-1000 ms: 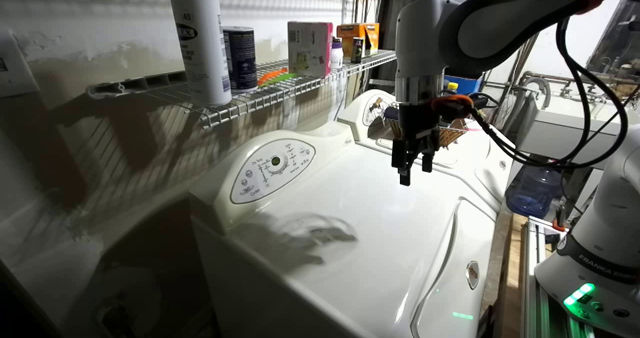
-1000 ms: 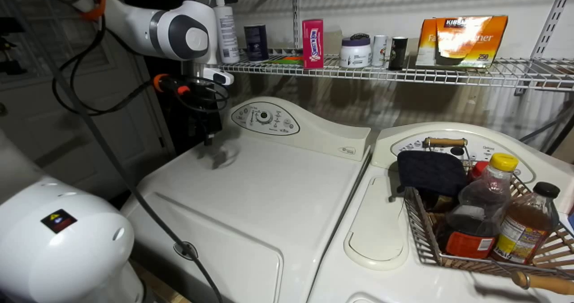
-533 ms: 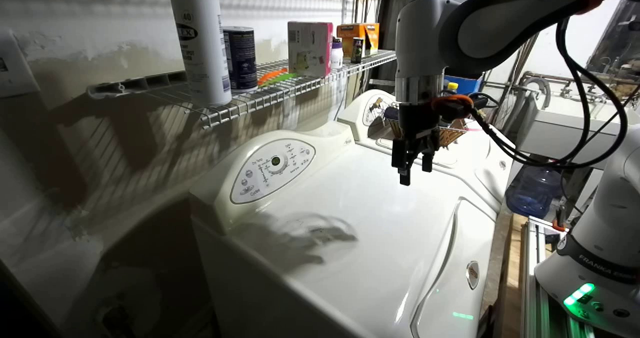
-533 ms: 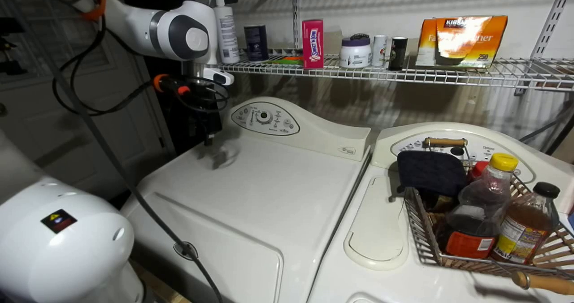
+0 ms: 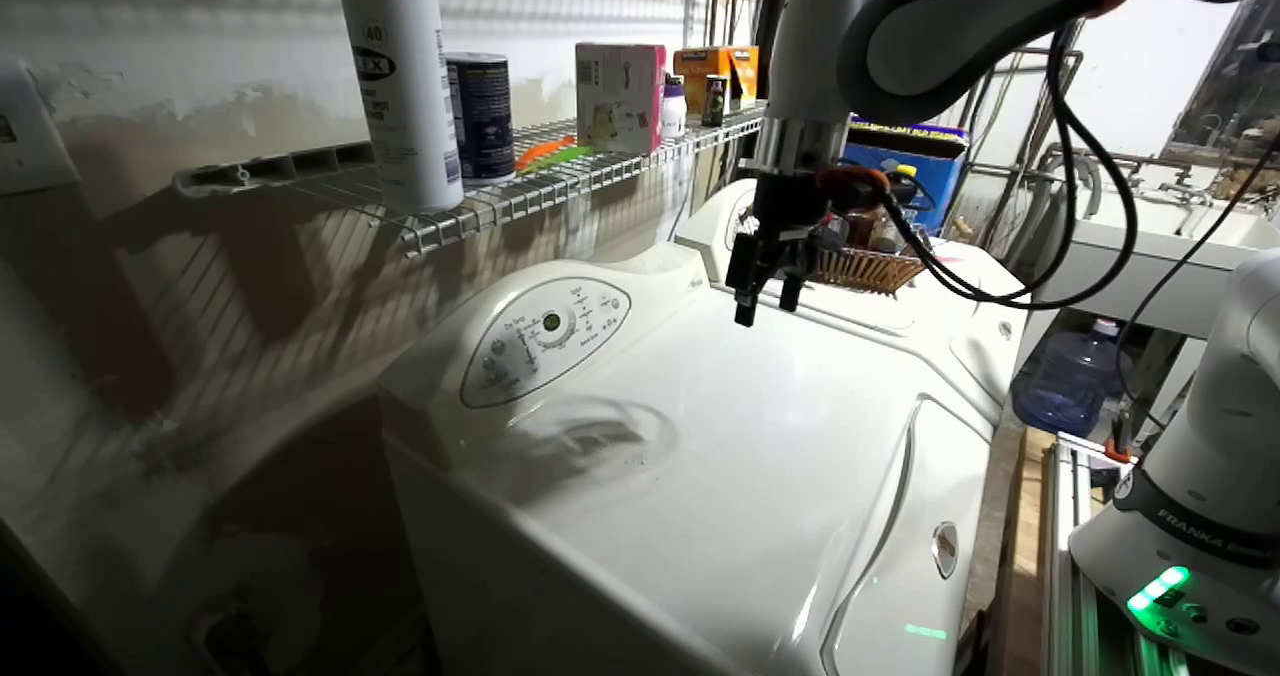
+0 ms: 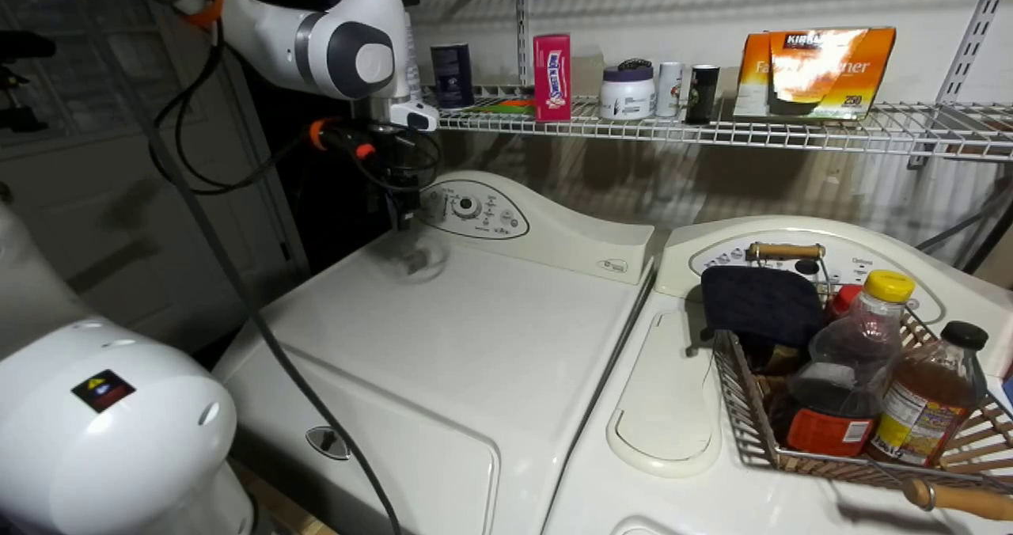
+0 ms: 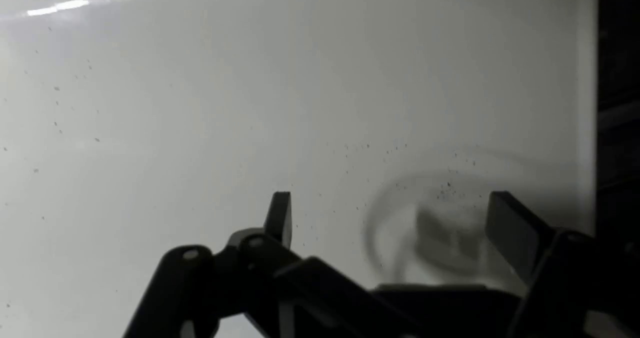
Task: Press the top button on the column of buttons to the left side of the washing machine button display
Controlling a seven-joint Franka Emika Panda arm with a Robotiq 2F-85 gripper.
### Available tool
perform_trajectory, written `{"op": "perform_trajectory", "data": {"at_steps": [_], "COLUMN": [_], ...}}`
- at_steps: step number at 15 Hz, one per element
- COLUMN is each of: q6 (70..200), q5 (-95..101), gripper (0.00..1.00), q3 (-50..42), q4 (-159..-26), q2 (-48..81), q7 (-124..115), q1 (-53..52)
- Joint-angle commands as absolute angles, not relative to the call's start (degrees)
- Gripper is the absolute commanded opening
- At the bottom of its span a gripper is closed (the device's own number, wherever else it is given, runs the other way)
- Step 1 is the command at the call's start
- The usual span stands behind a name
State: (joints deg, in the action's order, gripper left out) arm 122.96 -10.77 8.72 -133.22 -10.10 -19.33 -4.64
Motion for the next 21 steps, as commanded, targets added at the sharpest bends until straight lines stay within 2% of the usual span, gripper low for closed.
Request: {"op": "perform_trajectory", "data": {"at_steps": [1, 2, 3, 13, 21], "q6": [128.2, 129.1, 130.8, 145.5, 154.0], "q5": [-12.1, -13.0, -12.7, -17.5, -21.5], "gripper": [1.00, 0.88, 0.72, 0.02, 0.00], "q3": [7.7, 7.5, 7.5, 6.6, 8.3], "q4": [-126.9, -125.2, -123.9, -115.5, -110.7], "q2": [-3.6, -1.7, 0.0, 13.3, 20.9], "q7": [-17.2, -16.9, -17.3, -10.7, -3.6], "q1": [-4.9, -5.2, -5.2, -4.0, -1.1]}}
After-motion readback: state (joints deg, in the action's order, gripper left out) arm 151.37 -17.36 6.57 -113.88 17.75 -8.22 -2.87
